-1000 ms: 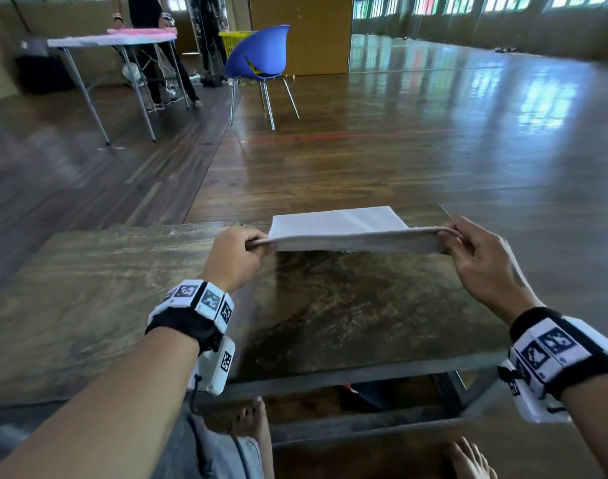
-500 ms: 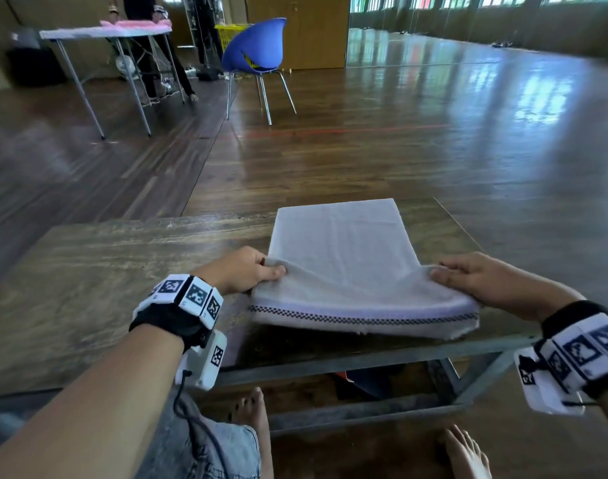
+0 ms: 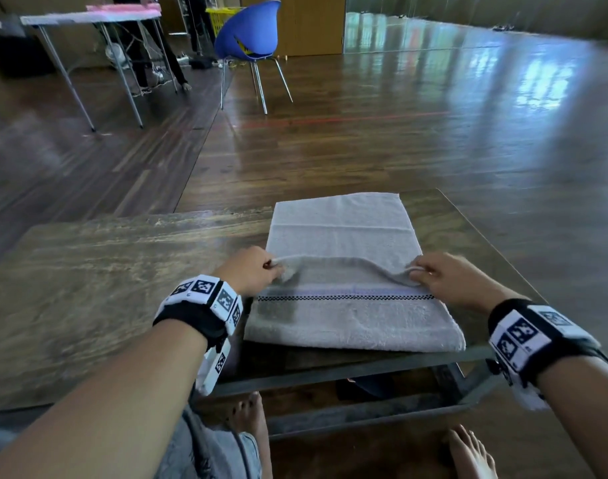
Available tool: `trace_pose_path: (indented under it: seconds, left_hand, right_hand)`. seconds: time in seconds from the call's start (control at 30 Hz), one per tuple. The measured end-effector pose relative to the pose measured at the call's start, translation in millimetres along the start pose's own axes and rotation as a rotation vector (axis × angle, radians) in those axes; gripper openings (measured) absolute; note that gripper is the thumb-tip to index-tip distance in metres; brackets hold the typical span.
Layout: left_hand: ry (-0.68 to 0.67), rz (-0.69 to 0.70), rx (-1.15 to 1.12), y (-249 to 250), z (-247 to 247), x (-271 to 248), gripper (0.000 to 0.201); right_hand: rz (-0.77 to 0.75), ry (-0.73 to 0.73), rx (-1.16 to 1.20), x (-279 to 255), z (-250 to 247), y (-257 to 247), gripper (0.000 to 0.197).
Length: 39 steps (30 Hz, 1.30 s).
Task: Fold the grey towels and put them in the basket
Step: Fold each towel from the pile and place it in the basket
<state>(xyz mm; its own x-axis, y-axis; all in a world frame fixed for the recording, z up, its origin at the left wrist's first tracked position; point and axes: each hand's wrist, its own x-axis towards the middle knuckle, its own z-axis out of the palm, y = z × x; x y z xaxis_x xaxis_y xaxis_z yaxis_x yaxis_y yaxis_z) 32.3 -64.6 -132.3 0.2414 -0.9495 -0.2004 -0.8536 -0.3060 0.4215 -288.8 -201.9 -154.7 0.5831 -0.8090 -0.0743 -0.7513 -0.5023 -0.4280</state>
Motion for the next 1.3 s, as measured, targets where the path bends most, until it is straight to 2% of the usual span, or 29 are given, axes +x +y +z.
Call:
trace_pose_path:
  seconds: [0.07,0.13,0.2,0.27,0.3,0.37,0.47,0.53,0.6,0.67,0.77,0.87,0.93,1.0,1.1,1.2,1.3]
  left_hand:
    - [-0.066,-0.020,0.050,5.5,-5.9,1.0,0.042]
    - [-0.192,-0.024,0.017,8.1,-15.2,0.1,0.039]
    - [-0.312,-0.033,-0.058,6.3,-24.5,-3.8,0.038]
    - [-0.330,-0.029,-0.137,2.5,-30.1,-7.4,0.031]
    - [-0.285,-0.027,-0.190,1.1,-31.9,-8.6,0.031]
    - [-0.090,-0.013,-0.249,0.3,-34.3,-6.8,0.038]
    - [0.255,0.020,-0.207,0.8,-30.9,4.4,0.048]
    - [0.351,0.056,-0.244,1.9,-24.6,11.7,0.047]
    - [0.291,0.073,-0.205,0.8,-13.6,16.2,0.044]
    - [0.128,0.055,-0.123,0.3,-3.4,17.1,0.035]
    - [0.001,-0.020,-0.024,2.7,-3.4,22.9,0.035]
    - [-0.073,-0.105,-0.013,5.9,-14.5,27.9,0.036]
    - [-0.151,-0.099,-0.040,7.1,-19.2,28.1,0.035]
    - [-0.135,-0.080,-0.103,5.9,-21.3,29.3,0.033]
    - [0.064,-0.078,-0.162,0.3,-22.3,36.8,0.047]
    - [0.253,-0.098,-0.194,-6.1,-20.3,45.5,0.051]
    - [0.384,-0.095,-0.199,-8.8,-12.8,54.5,0.055]
  right_hand:
    - [0.019,-0.050,-0.043,0.8,-9.9,-2.0,0.029]
    - [0.050,-0.186,-0.051,-0.1,-24.1,-1.5,0.028]
    - [0.061,-0.305,0.083,-4.6,-33.8,3.1,0.029]
    - [0.120,-0.297,0.341,-8.7,-38.3,7.6,0.025]
    - [0.137,-0.240,0.427,-8.7,-38.7,9.5,0.025]
    - [0.106,-0.057,0.438,-3.7,-38.0,10.7,0.030]
    - [0.058,0.285,0.211,5.8,-33.0,5.9,0.042]
    - [0.054,0.370,0.160,10.4,-26.8,0.1,0.043]
    - [0.023,0.219,0.108,13.8,-15.2,-5.2,0.036]
    - [0.021,0.005,0.015,16.2,-4.8,-6.7,0.026]
    - [0.038,-0.069,-0.033,18.0,-11.5,-6.0,0.025]
    - [0.035,-0.246,-0.094,22.8,-32.5,-2.6,0.027]
    - [0.008,-0.287,0.018,24.7,-41.9,2.6,0.028]
    - [-0.017,-0.186,0.156,27.2,-47.2,8.6,0.032]
    - [-0.023,0.012,0.114,34.3,-46.2,14.5,0.039]
    - [0.024,0.213,0.096,45.7,-40.7,16.6,0.024]
    - [0.049,0.315,0.114,64.1,-38.3,16.3,0.015]
